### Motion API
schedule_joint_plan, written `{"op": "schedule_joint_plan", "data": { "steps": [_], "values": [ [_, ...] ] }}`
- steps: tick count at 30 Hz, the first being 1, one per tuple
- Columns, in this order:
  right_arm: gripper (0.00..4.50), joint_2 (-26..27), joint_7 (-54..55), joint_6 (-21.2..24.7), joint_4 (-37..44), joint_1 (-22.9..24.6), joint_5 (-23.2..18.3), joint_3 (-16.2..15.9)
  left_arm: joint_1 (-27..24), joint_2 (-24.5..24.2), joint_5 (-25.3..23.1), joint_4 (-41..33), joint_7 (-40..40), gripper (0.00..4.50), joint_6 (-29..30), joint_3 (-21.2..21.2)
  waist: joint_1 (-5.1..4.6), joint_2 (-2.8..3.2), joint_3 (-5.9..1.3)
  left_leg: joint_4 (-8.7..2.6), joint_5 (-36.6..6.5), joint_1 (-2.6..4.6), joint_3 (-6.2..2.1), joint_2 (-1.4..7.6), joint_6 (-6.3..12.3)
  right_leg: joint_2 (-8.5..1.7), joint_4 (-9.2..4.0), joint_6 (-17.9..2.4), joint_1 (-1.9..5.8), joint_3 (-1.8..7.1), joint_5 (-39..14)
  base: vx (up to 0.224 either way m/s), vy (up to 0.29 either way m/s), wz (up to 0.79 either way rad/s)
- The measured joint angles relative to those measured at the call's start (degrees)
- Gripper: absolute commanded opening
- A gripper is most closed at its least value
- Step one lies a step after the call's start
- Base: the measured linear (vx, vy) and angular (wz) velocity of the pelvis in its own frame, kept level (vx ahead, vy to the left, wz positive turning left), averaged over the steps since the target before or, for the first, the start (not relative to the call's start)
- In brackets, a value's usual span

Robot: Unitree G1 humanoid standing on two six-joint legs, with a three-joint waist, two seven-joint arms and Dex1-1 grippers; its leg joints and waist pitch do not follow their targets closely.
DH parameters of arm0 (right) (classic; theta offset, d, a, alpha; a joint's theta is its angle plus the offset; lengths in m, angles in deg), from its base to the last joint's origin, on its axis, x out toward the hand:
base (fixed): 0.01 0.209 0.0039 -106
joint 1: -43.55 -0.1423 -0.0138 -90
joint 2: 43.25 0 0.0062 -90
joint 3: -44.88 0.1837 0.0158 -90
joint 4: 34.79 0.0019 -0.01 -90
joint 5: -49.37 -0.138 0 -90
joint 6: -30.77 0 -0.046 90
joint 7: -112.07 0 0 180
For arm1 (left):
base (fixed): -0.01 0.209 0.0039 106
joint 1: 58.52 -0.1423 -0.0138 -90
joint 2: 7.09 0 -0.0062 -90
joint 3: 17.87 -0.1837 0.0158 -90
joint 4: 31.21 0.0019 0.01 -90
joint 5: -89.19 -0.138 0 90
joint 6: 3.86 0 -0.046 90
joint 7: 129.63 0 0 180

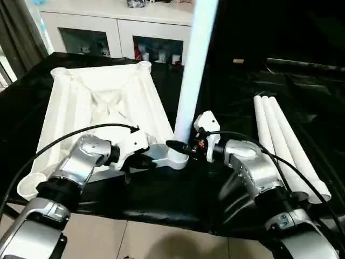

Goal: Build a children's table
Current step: Insert table leg to table base

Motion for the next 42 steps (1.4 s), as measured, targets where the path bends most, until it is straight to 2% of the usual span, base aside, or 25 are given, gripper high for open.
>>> {"op": "schedule_joint_plan", "data": {
  "steps": [6,14,21,35,37,42],
  "values": [
    [1.89,0.35,-2.32,-1.2,-2.7,-0.99,-0.01,-0.13,-0.75,-0.86,0.39,-1.55,0.92,0.0,1.88,0.12,-0.08,-0.63,-0.3,-0.02,-0.05,0.04,0.13,0.07,0.06,0.01,-0.03,-0.01,0.01,0.0,-0.04,0.0,0.0,0.0],
    [1.89,1.13,-3.26,-2.18,-6.01,-2.56,0.0,-0.13,-1.82,-1.83,0.41,-3.67,0.94,0.0,3.5,0.28,-0.47,-1.0,-0.51,-0.08,-0.05,0.11,0.18,0.11,0.04,0.03,-0.03,0.0,0.01,0.0,-0.06,0.0,0.0,0.0],
    [1.89,2.48,-2.67,-2.3,-8.31,-3.72,0.0,0.02,-2.96,-2.62,0.41,-5.25,0.85,0.0,5.02,1.08,-1.47,-1.16,-0.6,-0.1,-0.05,0.31,0.21,0.15,0.03,0.06,-0.02,-0.01,0.13,0.02,-0.06,0.0,0.0,0.0],
    [1.89,3.35,-2.36,-2.28,-9.95,-4.53,0.0,0.15,-3.27,-3.12,0.41,-5.97,0.85,0.0,6.44,1.23,-1.93,-1.19,-0.6,-0.15,-0.05,0.49,0.23,0.16,0.03,0.06,-0.02,0.02,0.22,0.03,-0.08,0.0,0.0,0.0],
    [1.89,3.66,-1.54,-2.28,-9.99,-4.45,0.0,0.19,-3.27,-3.08,0.39,-5.96,0.62,0.0,6.88,1.26,-1.98,-1.19,-0.6,-0.16,-0.05,0.55,0.23,0.16,0.02,0.06,-0.02,0.24,0.24,0.03,-0.21,0.0,0.0,0.0],
    [1.89,7.32,10.25,-2.7,-13.06,-5.09,0.02,2.5,-2.7,-0.11,0.11,-4.34,-4.54,0.0,10.02,2.65,-2.44,-1.29,-0.56,-0.38,-0.03,0.98,0.23,0.14,-0.03,0.06,-0.04,0.26,0.38,0.02,-0.22,0.0,0.0,0.0]
  ]
}}
